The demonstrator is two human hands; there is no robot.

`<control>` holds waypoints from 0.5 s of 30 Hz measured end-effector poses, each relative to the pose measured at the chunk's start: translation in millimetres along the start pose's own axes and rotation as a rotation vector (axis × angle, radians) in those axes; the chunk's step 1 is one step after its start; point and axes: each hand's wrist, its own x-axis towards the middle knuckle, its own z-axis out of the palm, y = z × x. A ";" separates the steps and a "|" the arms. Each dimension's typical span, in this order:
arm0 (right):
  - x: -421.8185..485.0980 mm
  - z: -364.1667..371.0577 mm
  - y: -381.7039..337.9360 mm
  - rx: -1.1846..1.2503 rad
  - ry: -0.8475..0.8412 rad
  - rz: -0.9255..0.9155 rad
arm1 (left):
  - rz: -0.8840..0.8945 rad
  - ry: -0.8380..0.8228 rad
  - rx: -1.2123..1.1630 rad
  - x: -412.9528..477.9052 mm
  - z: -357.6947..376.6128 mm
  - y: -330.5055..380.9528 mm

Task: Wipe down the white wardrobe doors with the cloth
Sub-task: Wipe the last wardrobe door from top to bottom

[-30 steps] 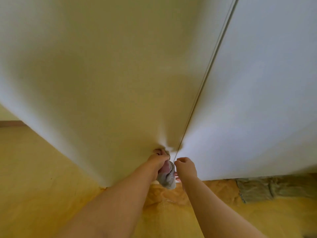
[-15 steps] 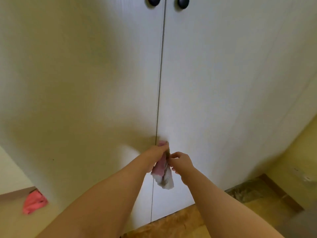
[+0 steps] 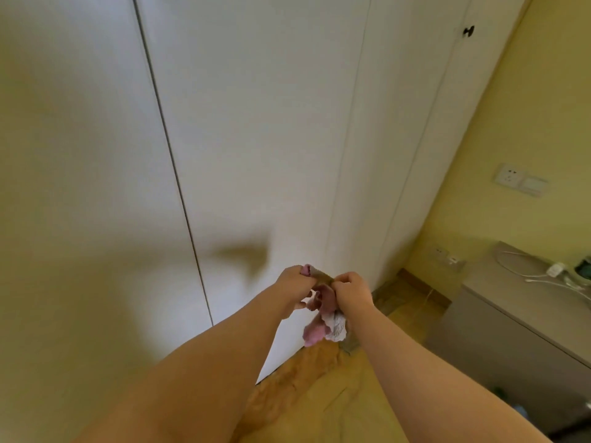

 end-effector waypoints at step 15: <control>233.5 -218.2 60.9 0.292 -0.054 0.157 | -0.069 -0.052 -0.068 190.5 247.6 100.1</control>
